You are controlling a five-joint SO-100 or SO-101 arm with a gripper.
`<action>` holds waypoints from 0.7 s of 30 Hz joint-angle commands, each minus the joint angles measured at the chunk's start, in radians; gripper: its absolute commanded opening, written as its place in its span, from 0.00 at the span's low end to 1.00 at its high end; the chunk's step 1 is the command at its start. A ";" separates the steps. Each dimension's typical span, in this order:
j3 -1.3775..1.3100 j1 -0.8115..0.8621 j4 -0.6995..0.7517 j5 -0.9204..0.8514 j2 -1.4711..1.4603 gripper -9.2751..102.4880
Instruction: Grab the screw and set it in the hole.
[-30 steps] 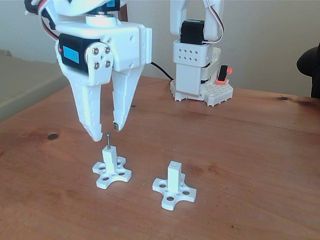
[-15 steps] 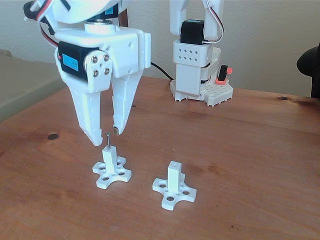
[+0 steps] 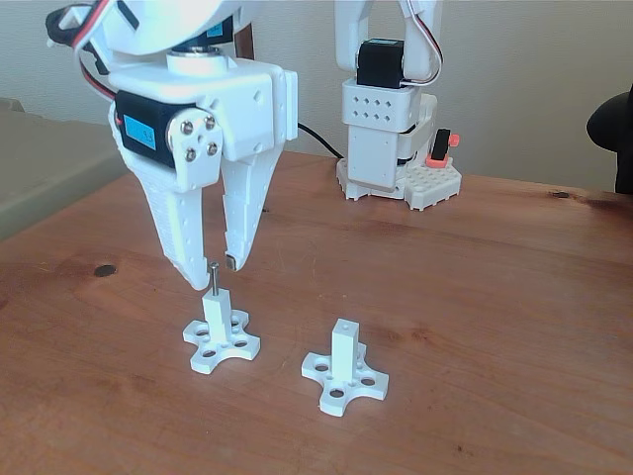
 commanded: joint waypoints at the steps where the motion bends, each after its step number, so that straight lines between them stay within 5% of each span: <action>1: -0.086 -0.006 0.000 -0.008 0.020 0.16; 21: -0.101 -0.009 -0.003 -0.008 -0.002 0.14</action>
